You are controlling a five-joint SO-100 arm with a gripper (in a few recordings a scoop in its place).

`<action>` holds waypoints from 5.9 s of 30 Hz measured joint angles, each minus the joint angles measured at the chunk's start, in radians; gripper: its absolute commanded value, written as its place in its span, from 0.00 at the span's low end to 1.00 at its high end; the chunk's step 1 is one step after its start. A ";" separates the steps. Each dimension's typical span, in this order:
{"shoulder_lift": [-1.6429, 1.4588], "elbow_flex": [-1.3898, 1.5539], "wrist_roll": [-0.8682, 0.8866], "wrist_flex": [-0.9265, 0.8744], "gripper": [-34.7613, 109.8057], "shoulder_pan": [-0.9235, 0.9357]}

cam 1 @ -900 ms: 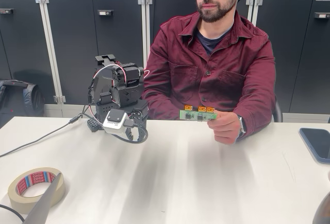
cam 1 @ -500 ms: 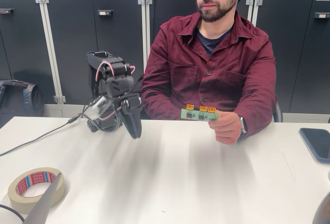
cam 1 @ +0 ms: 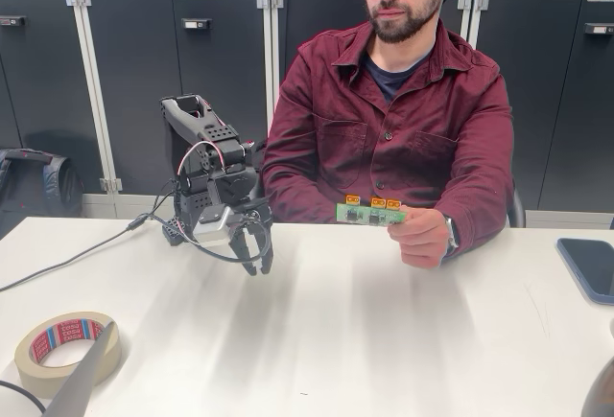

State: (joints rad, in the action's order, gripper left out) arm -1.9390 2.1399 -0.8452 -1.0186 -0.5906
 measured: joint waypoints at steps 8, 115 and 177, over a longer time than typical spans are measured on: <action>0.453 -0.738 -0.077 -0.373 0.32 0.037; 0.696 -1.963 0.061 -0.721 0.31 -0.371; 0.979 -2.295 0.167 -0.723 0.21 -0.253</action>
State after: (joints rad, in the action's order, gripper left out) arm -0.9603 -0.1549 -0.6780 -1.7411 -0.8437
